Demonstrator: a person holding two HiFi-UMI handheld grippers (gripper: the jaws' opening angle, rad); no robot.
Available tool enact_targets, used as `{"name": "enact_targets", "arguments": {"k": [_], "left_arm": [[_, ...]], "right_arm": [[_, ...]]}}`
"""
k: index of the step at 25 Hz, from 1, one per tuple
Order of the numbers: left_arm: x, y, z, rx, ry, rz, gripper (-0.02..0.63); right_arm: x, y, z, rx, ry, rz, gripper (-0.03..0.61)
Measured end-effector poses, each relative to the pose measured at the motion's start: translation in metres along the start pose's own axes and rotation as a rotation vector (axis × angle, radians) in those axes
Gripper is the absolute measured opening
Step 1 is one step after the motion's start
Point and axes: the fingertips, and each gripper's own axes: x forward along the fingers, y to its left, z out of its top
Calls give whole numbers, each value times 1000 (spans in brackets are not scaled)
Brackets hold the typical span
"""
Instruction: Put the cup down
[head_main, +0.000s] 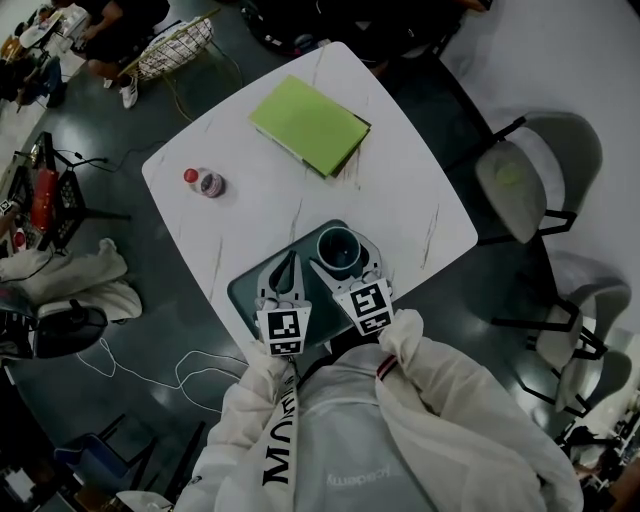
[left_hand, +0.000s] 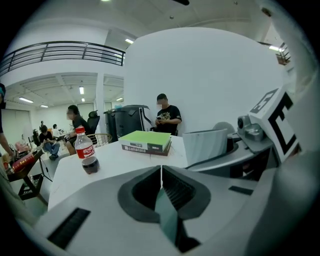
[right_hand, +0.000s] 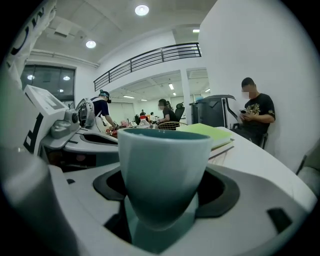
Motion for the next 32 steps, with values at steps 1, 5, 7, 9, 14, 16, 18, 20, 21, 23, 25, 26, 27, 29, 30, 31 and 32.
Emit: {"name": "enact_targets", "arguments": {"k": [1,5,7,9,14,16,18,20,21,23,25,26,27,29,30,31,32], "left_arm": [[3,0,-1,5,3,0,14],[12,1,-3,22,15,0,14],[15,2,-5,26,23,-1,14],[17,3,-7,26,30,-2,14],[22,1,-7,29,40,-13,14],[24,0,-8,31,46,-18,14],[24,-1,-9,33,52,-17,14],[25,-1,-10,33,58,-13,14],[25,-1,-10,33,60,-12,14],[25,-1,-9,34,62,-10,14],[25,0,-9,35,64,-7,14],[25,1,-10,35,66,-5,14],[26,2,-11,35,69,-2,14],[26,3,-11,33,72,2,14],[26,4,-11,33,73,3,14],[27,5,-11,33,75,4,14],[27,5,-11,32,76,4,14]], "right_arm": [[3,-1,-2,0,3,-1,373],[13,-6,-6,-8,7,-10,373],[16,-9,-7,-6,5,-16,373],[19,-12,-8,-4,4,-22,373],[26,-18,-12,-11,21,-32,373],[27,-20,-14,-16,24,-31,373],[28,-20,-15,-22,21,-28,373],[30,-21,-14,-26,17,-26,373],[31,-21,-14,-24,14,-26,373],[33,-22,-11,-20,6,-26,373],[35,-22,-9,-21,1,-27,373],[36,-23,-8,-23,0,-28,373],[37,-23,-8,-25,0,-29,373],[38,-24,-8,-25,-1,-28,373],[39,-24,-7,-24,-2,-26,373],[39,-24,-7,-26,-3,-25,373],[39,-23,-7,-29,-5,-23,373]]}}
